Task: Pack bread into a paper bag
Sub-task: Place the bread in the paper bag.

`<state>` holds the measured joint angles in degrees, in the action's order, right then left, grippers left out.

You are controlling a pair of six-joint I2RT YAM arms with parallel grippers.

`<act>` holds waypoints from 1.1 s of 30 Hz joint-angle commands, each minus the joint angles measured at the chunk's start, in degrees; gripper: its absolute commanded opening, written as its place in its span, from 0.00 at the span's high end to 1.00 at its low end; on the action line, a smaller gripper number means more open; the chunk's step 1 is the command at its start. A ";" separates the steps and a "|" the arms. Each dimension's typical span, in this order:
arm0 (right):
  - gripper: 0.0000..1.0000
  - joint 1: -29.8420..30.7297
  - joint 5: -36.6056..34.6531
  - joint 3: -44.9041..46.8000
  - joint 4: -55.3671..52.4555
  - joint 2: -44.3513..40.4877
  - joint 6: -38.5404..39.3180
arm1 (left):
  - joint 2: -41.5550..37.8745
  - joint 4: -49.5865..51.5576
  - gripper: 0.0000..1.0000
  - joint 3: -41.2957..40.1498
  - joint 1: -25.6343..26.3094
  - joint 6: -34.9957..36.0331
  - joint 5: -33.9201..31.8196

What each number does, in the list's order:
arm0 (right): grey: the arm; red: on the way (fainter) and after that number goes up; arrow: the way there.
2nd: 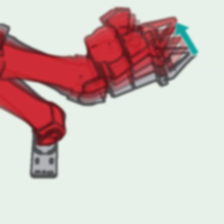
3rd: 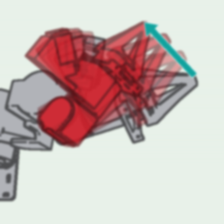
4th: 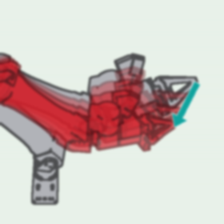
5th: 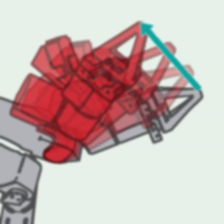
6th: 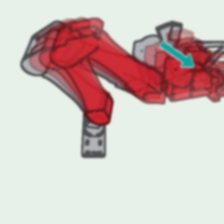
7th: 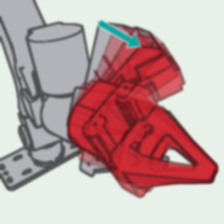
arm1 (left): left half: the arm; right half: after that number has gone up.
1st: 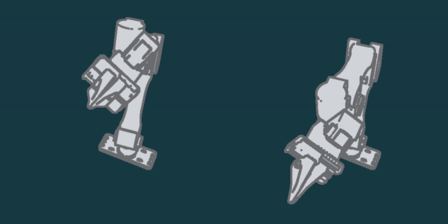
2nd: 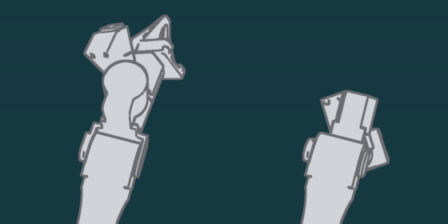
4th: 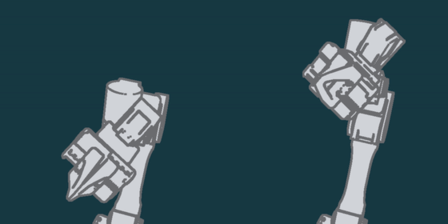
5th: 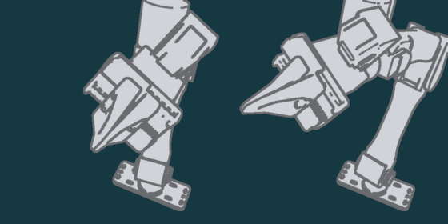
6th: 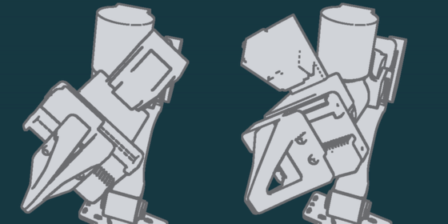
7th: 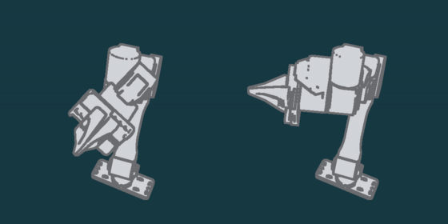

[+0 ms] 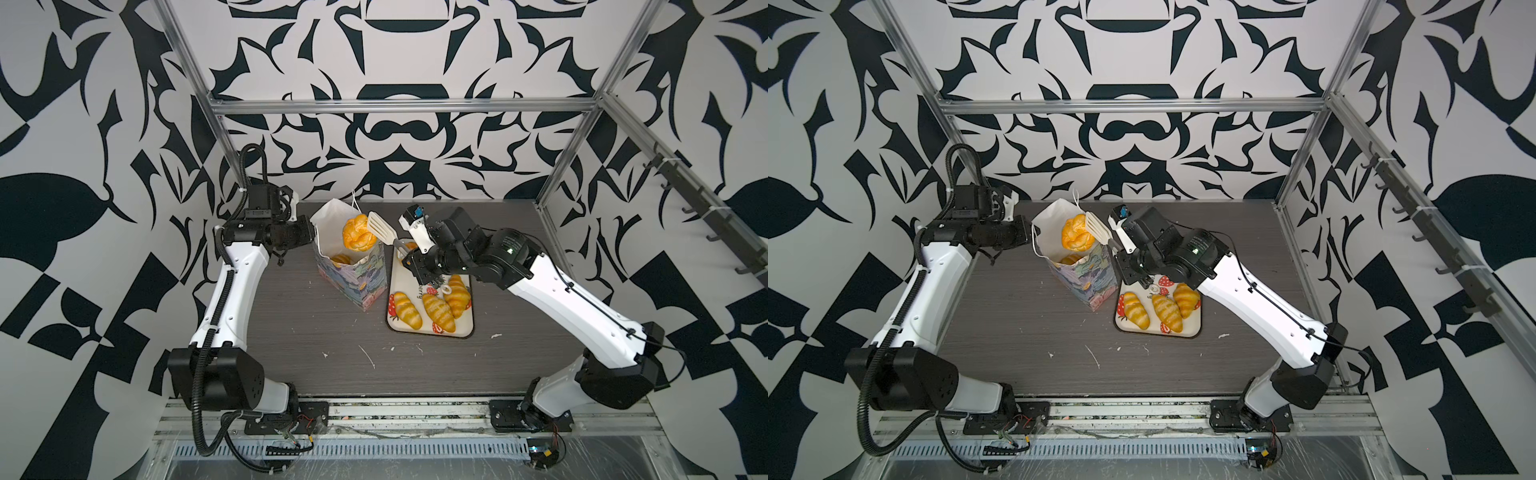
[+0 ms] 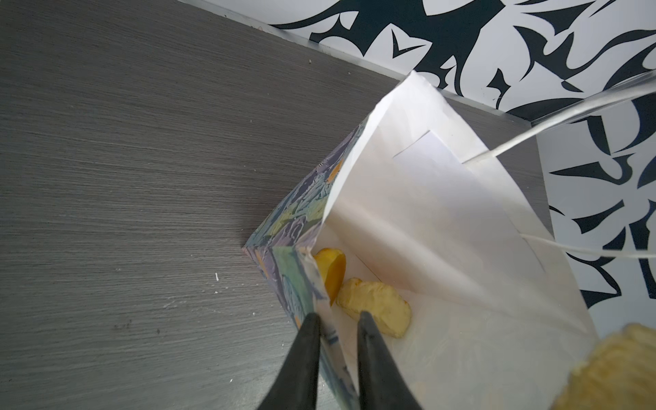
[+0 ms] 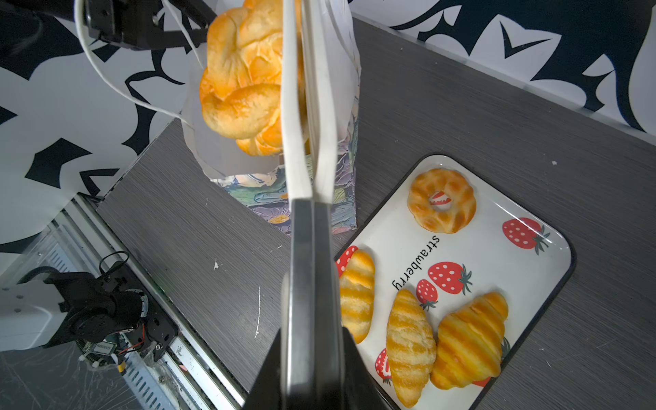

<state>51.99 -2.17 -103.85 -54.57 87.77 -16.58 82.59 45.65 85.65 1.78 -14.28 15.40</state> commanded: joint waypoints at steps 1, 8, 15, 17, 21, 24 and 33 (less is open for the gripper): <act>0.79 0.49 0.01 -3.45 5.01 -0.61 0.09 | -0.93 1.61 0.77 -0.65 0.15 0.28 0.05; 0.79 0.84 0.64 -4.25 5.75 1.24 0.08 | -1.09 1.63 0.77 -0.74 0.14 0.27 0.03; 0.79 0.97 1.12 -4.25 6.27 2.79 -0.02 | -1.09 1.55 0.77 -0.81 0.16 0.30 0.02; 0.79 0.93 1.12 -4.25 6.30 3.19 -0.04 | -1.11 1.46 0.77 -0.76 0.15 0.31 0.00; 0.79 0.93 1.12 -3.83 6.45 3.74 -0.11 | -1.04 1.46 0.77 -0.92 0.15 0.29 -0.01; 0.79 0.98 0.99 -3.51 6.53 4.12 -0.11 | -1.11 1.44 0.77 -0.91 0.20 0.35 0.06; 0.79 1.00 0.35 -2.29 6.71 4.74 -0.19 | -1.05 1.37 0.77 -0.92 0.15 0.26 0.07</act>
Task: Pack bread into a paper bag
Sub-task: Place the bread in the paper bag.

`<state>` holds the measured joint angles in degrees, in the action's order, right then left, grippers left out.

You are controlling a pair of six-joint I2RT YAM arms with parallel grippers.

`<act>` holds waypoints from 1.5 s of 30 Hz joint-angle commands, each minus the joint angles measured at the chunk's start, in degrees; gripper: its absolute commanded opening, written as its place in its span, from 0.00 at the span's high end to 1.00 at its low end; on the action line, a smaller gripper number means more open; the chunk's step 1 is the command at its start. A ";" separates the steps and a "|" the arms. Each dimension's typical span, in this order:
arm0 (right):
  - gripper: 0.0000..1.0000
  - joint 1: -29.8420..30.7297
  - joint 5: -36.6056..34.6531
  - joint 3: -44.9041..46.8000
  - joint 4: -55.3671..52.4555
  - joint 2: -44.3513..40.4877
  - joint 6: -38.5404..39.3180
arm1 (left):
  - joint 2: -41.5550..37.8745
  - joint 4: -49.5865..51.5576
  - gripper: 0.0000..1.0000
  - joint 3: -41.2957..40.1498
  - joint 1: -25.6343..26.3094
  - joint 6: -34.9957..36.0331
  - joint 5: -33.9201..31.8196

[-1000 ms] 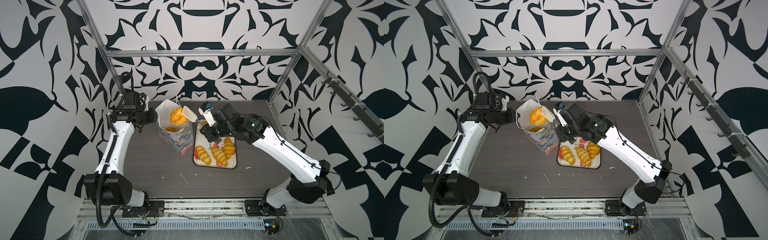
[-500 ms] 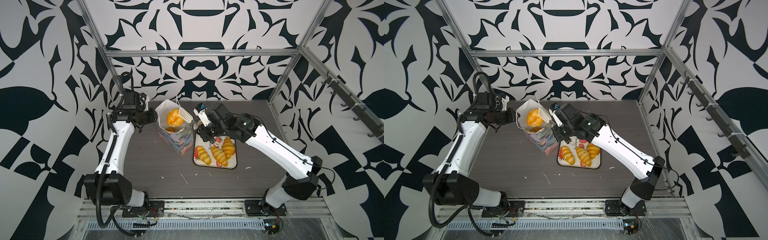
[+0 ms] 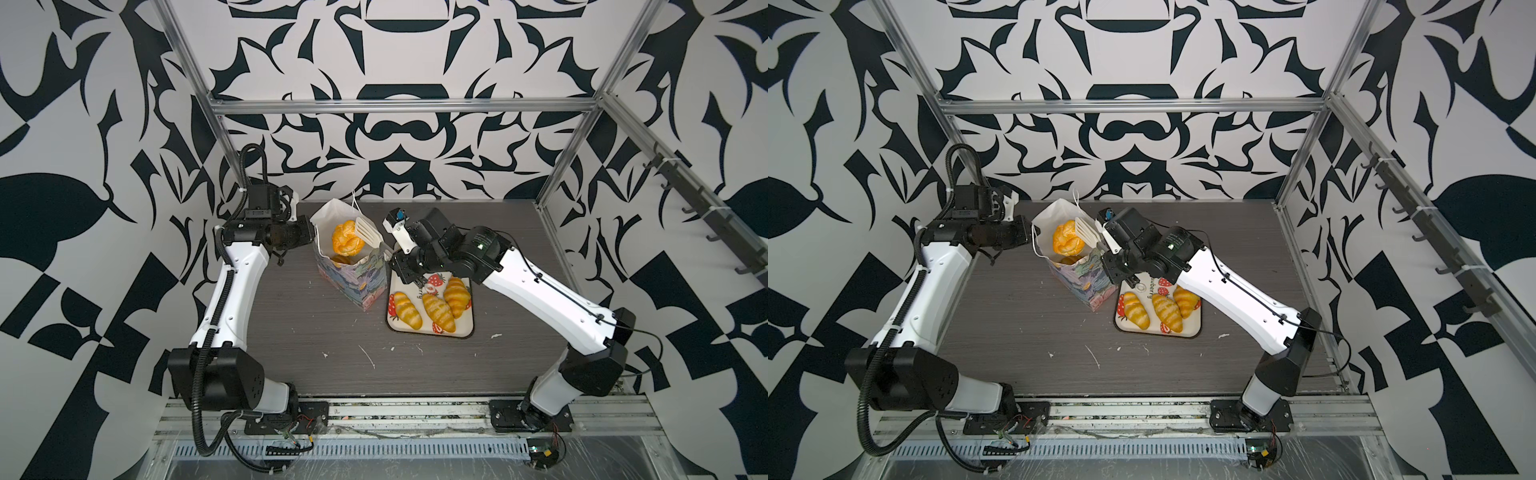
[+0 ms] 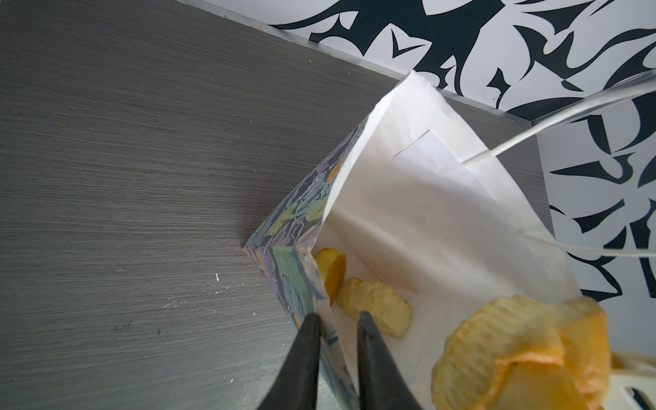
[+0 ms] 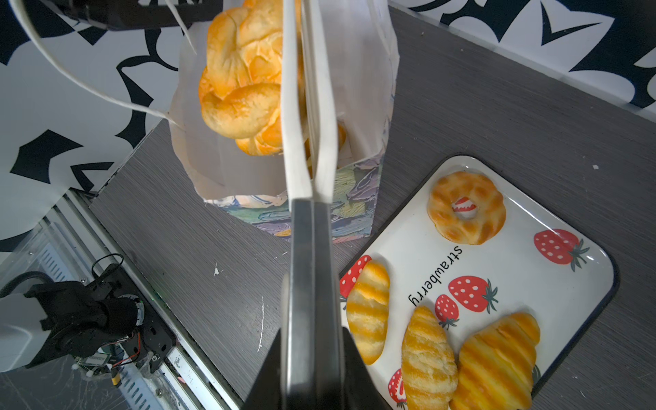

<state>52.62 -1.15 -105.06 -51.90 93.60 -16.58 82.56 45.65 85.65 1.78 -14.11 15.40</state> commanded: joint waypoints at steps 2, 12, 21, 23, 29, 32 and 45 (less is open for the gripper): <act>0.78 0.34 -0.87 -0.94 4.01 -0.99 -0.30 | -1.01 1.37 0.77 -0.92 0.22 0.12 0.03; 0.77 0.37 -1.14 0.01 3.82 -0.66 -0.30 | -1.01 1.37 0.77 -0.91 0.20 0.09 -0.08; 0.73 0.29 -1.15 0.47 3.62 -0.94 -0.20 | -0.83 1.46 0.75 -0.74 0.22 0.11 0.13; 0.72 0.33 -1.14 0.33 3.56 -0.97 -0.17 | -0.74 1.46 0.75 -0.66 0.16 0.09 0.16; 0.67 0.32 -1.14 -0.27 3.38 -0.94 -0.03 | -0.67 1.46 0.73 -0.54 0.16 0.09 0.24; 0.67 0.34 -1.14 -0.54 3.13 -0.94 0.06 | -0.47 1.46 0.73 -0.52 0.15 0.10 0.35; 0.66 0.26 -4.48 -3.71 0.71 -3.20 2.19 | -0.46 1.53 0.75 -0.52 0.20 0.13 0.26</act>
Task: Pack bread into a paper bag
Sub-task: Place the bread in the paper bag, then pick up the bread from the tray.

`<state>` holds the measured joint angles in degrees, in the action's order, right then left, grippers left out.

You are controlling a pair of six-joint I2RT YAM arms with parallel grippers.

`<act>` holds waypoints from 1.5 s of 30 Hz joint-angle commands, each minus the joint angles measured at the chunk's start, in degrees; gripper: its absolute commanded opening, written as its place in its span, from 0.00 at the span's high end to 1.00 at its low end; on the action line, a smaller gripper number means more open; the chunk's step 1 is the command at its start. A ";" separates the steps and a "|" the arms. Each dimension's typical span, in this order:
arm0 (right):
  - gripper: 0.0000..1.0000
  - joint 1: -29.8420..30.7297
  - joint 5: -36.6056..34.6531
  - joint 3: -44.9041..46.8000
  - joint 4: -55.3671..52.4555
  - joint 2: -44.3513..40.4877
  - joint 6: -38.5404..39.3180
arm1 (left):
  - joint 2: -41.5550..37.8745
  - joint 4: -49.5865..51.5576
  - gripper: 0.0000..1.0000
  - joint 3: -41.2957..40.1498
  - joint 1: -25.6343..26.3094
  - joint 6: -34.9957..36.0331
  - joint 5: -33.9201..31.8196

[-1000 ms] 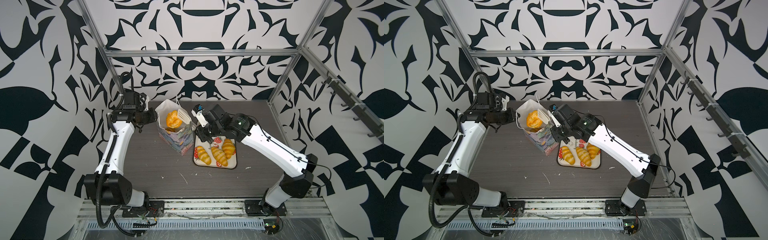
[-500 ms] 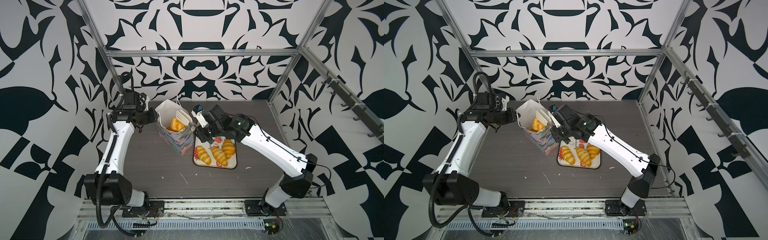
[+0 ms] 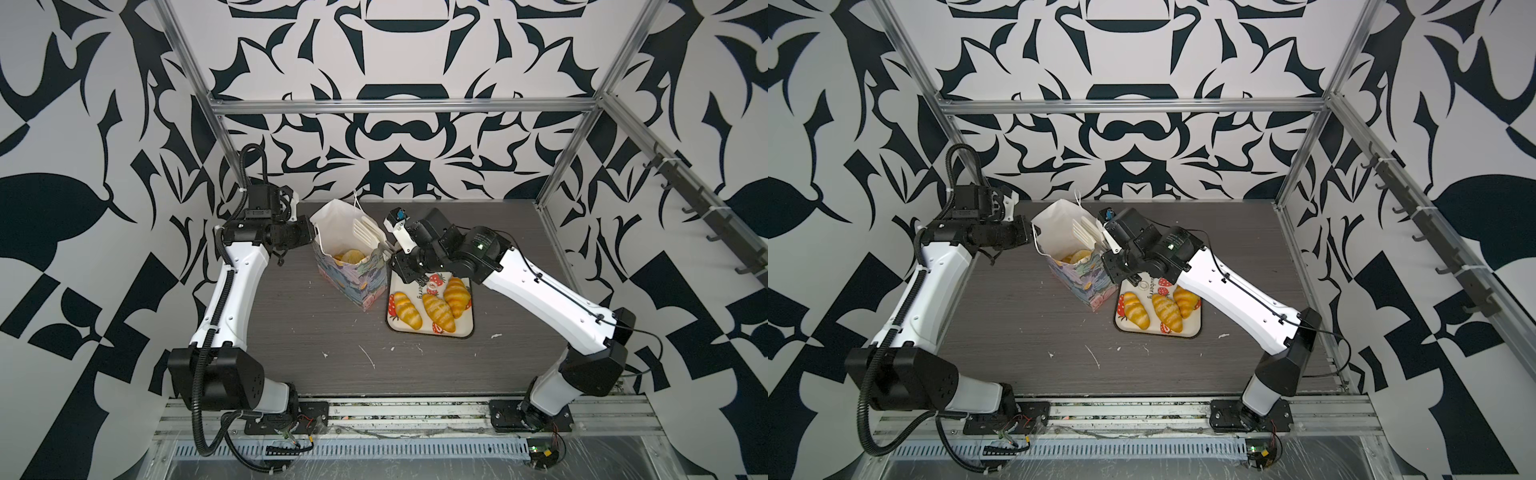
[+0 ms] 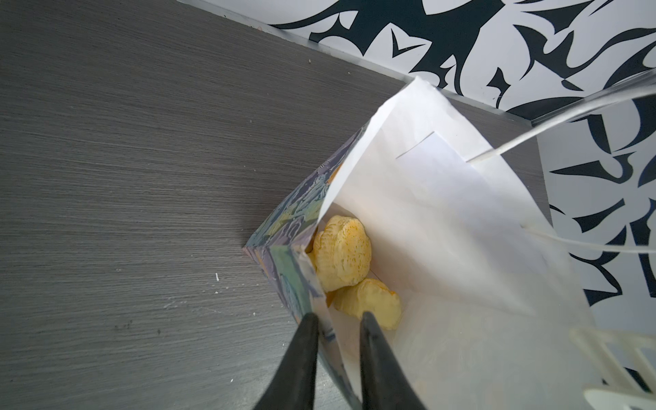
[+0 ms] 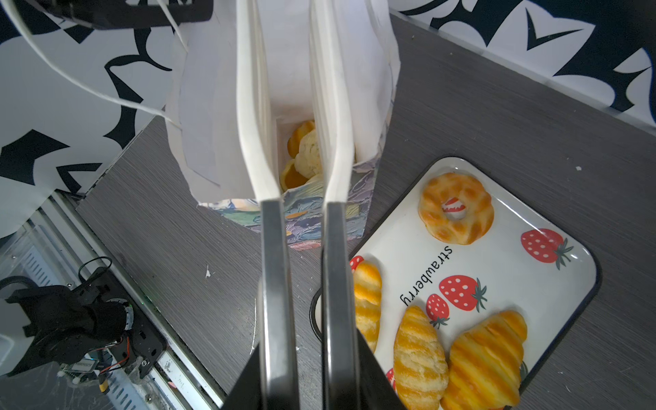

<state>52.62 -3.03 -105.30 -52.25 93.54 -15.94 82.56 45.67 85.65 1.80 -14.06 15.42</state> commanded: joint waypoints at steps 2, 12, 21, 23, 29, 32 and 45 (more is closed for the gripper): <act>0.66 0.20 -3.80 -3.45 0.64 -4.19 2.09 | -0.45 1.53 0.75 -0.52 0.13 0.07 0.15; 0.65 -1.48 -10.04 -2.42 -1.40 -8.30 4.14 | -0.54 1.53 0.75 -0.46 0.13 0.03 0.23; 0.65 -6.95 -8.92 0.86 -0.61 -10.89 3.76 | -0.74 1.44 0.75 -0.79 0.13 0.04 0.05; 0.65 -8.78 -8.57 1.78 -0.39 -11.43 3.47 | -0.74 1.44 0.75 -0.81 0.17 0.08 0.08; 0.65 -14.48 -4.02 5.35 0.85 -13.07 2.34 | -0.65 1.44 0.75 -0.45 0.13 0.08 0.18; 0.65 -17.40 -1.96 7.79 1.69 -13.66 1.37 | -0.67 1.53 0.75 -0.44 0.19 0.06 0.09; 0.65 -25.13 3.47 17.28 6.95 -11.19 -1.52 | -1.08 1.57 0.76 -0.57 0.14 0.08 0.10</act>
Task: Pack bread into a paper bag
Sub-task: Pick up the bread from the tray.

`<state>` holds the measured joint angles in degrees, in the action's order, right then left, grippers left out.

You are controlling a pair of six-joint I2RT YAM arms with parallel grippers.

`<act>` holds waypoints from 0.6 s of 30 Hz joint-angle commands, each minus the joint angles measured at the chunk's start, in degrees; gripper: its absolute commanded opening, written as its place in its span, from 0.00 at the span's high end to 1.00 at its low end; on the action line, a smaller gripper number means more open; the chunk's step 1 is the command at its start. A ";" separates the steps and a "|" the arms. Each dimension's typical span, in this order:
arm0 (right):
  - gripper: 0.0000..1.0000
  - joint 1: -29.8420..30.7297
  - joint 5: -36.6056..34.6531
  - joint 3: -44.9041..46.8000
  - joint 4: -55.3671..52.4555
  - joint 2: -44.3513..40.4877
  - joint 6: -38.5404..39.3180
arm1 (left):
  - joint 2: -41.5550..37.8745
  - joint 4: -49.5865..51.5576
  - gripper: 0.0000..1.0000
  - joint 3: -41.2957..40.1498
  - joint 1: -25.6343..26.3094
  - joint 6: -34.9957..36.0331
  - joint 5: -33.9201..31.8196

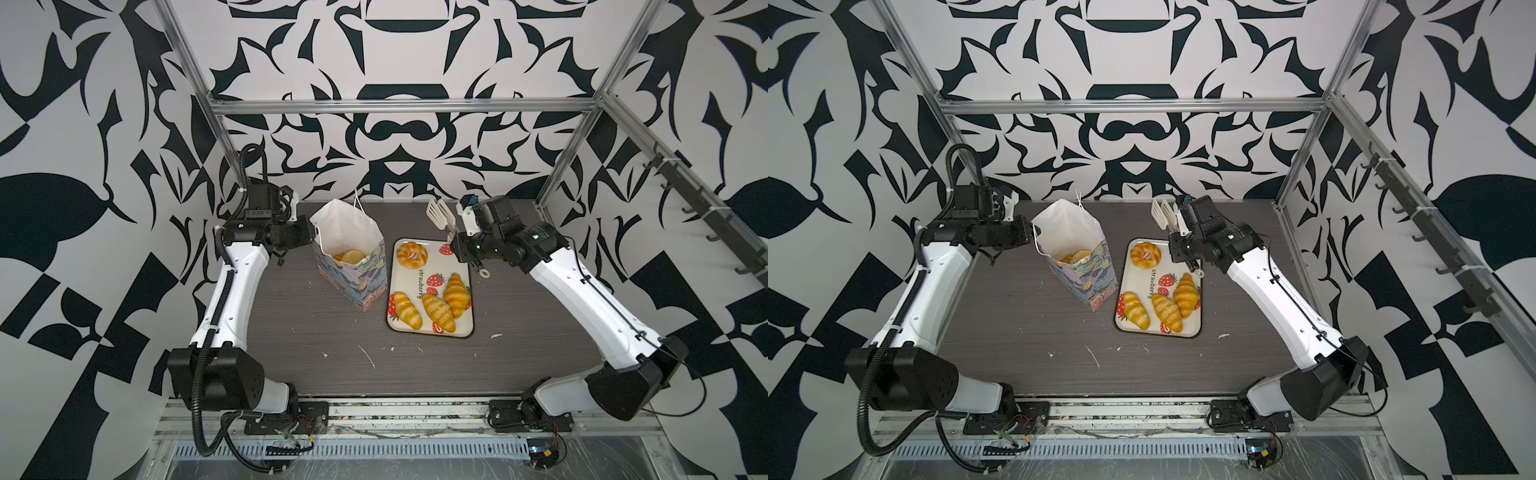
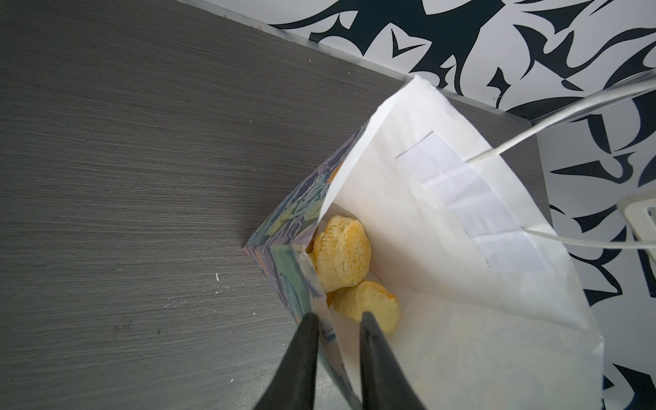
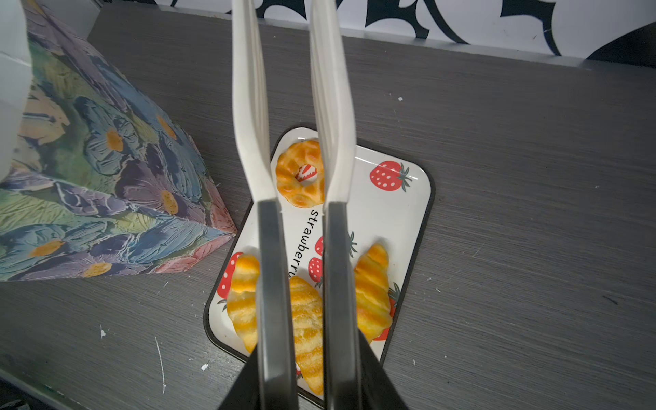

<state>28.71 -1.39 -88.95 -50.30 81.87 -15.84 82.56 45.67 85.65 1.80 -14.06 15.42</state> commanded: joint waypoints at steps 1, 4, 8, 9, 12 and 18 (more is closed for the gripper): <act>0.65 -1.68 2.48 1.58 5.45 1.14 -2.04 | -1.08 1.61 0.75 -0.49 0.14 -0.07 0.14; 0.65 -2.51 3.90 3.21 6.79 2.86 -2.97 | -1.22 1.61 0.75 -0.46 0.13 -0.08 0.05; 0.65 -3.04 4.94 4.53 8.41 4.90 -3.89 | -1.22 1.61 0.75 -0.66 0.13 0.07 0.10; 0.65 -3.21 5.10 4.81 8.77 5.36 -4.13 | -1.18 1.59 0.75 -0.74 0.13 0.02 0.11; 0.65 -3.57 5.82 5.79 9.90 6.62 -4.73 | -1.40 1.62 0.75 -0.70 0.13 0.08 0.10; 0.64 -4.23 7.05 7.20 11.45 9.37 -5.71 | -1.53 1.61 0.75 -0.74 0.13 0.05 0.34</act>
<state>24.88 4.45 -81.65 -42.68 91.29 -20.49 82.54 45.67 85.65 1.80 -14.06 15.44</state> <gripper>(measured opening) 0.363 0.248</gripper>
